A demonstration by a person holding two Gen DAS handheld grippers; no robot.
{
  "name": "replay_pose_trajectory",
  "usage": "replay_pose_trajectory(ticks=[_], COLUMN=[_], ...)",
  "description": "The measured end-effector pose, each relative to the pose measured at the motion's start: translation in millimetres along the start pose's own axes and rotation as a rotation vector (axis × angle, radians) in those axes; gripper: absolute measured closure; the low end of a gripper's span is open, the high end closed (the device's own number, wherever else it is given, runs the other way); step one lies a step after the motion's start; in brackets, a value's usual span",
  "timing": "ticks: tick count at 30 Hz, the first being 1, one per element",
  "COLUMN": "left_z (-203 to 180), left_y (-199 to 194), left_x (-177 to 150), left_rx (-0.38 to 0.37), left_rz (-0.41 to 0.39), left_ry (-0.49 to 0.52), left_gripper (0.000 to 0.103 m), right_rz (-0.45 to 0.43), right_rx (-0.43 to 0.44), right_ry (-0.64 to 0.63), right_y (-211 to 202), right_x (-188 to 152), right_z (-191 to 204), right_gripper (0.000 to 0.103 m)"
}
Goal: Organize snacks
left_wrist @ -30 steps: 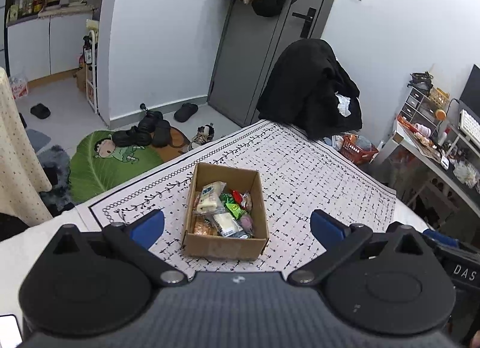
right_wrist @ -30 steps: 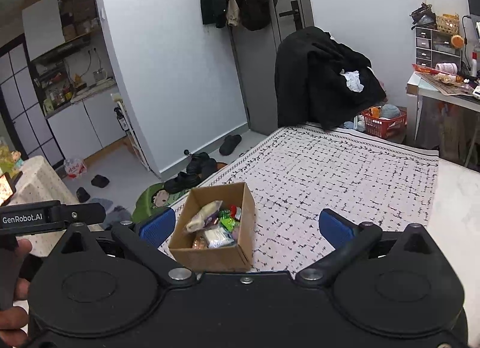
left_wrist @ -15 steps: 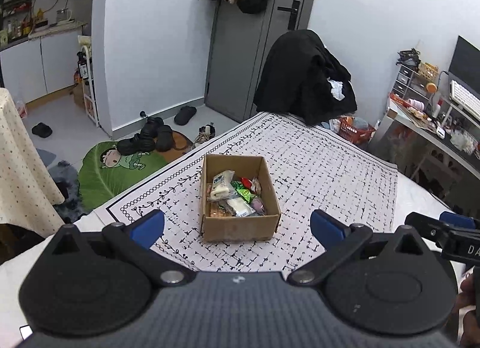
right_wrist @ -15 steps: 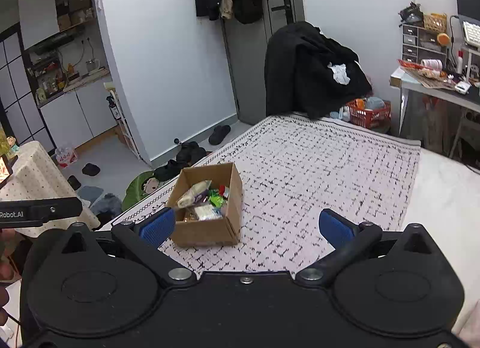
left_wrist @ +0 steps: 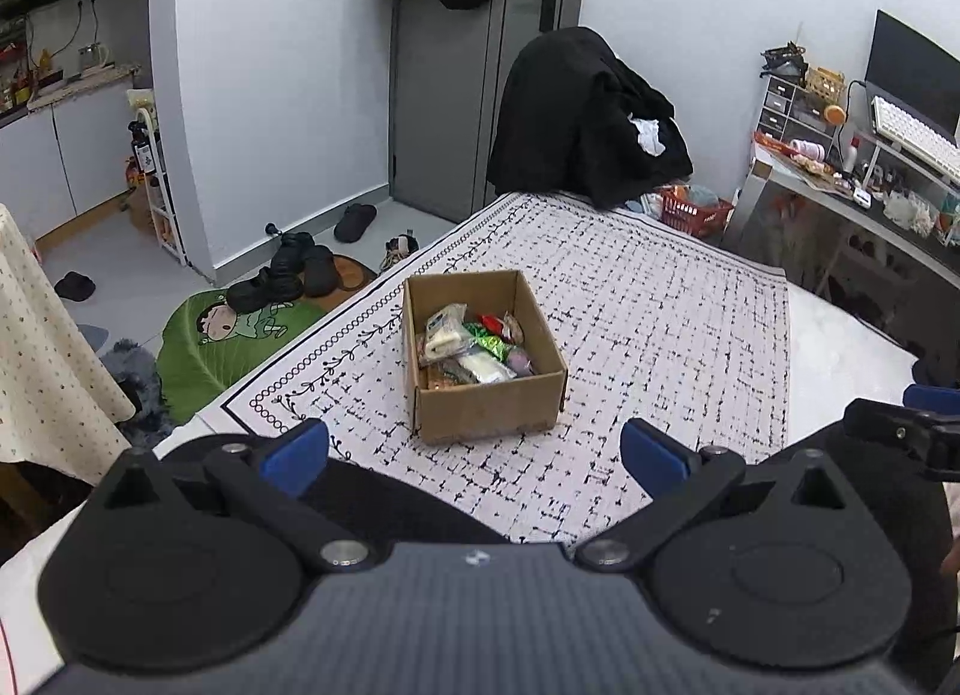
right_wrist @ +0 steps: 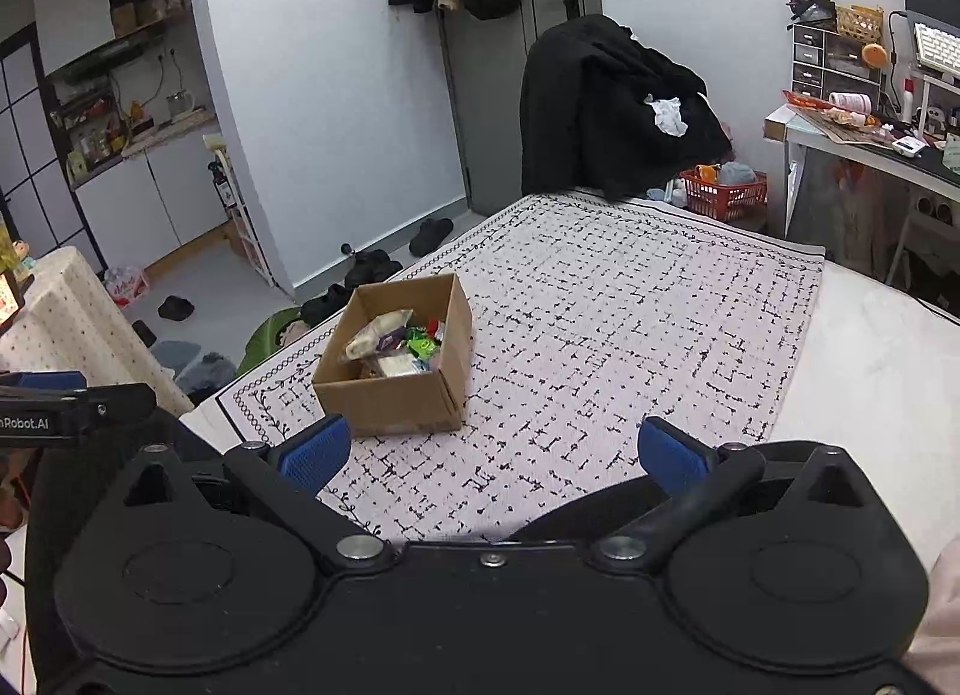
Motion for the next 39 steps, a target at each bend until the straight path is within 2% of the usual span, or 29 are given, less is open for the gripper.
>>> replay_pose_trajectory(ticks=[39], left_z=[-3.8], left_y=[-2.9], left_x=[-5.3], left_rx=[-0.026], left_rz=[0.004], left_ry=[0.001], left_gripper=[0.000], right_rz=[-0.011], right_rx=[0.002], right_ry=[-0.014], right_y=[-3.3], right_x=[2.8], right_z=[0.4], right_gripper=[0.000])
Point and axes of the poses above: each gripper's, at about its wrist camera, not at the fingertips, and y roughly the way its jaws point, z to its left, x to its top, the point moved 10 cm from there along y, roughly the way its jaws point, and after that the axes turned 6 degrees about -x, right-handed, at the moved point
